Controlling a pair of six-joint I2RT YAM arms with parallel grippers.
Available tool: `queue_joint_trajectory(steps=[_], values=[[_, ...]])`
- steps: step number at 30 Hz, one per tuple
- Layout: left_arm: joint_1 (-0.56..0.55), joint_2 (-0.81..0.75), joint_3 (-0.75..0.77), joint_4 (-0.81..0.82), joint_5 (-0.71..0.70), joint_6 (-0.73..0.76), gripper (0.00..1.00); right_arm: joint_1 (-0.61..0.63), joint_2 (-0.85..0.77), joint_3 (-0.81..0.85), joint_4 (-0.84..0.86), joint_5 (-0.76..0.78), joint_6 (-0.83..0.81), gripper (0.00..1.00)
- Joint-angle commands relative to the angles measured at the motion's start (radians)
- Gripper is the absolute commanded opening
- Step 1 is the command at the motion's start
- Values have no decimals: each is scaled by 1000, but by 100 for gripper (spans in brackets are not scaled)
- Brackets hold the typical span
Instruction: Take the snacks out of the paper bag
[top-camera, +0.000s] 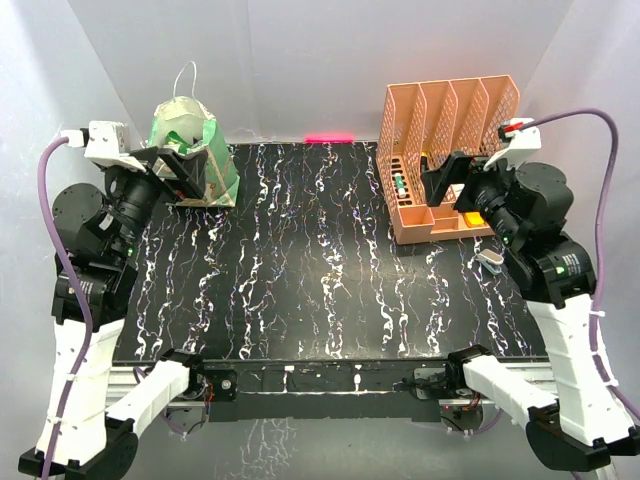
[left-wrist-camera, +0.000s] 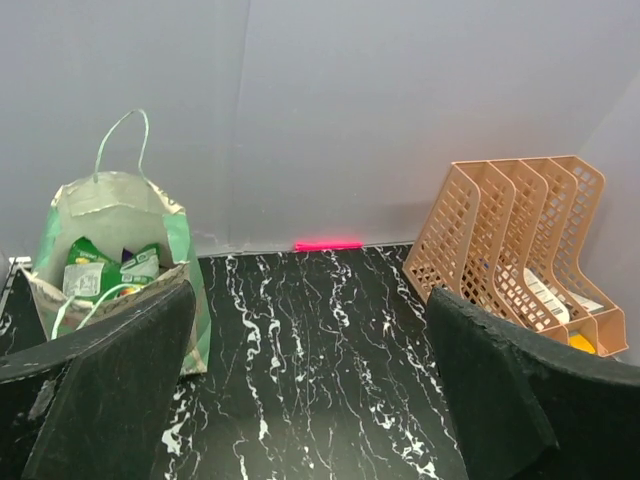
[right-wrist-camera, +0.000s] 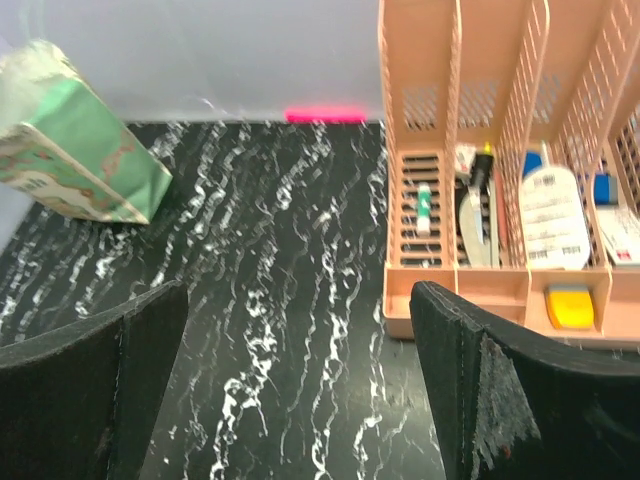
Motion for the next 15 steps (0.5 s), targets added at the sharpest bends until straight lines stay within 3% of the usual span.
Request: queue_joint_trajectory(steps=[1, 9, 15], values=[[34, -15, -17, -20, -14, -53, 98, -40, -30, -80, 49, 54, 30, 98], [102, 21, 5, -154, 3, -131, 98, -96, -81, -231, 73, 127, 65, 98], [143, 91, 35, -284, 29, -176, 98, -101, -118, -302, 105, 67, 73, 98]])
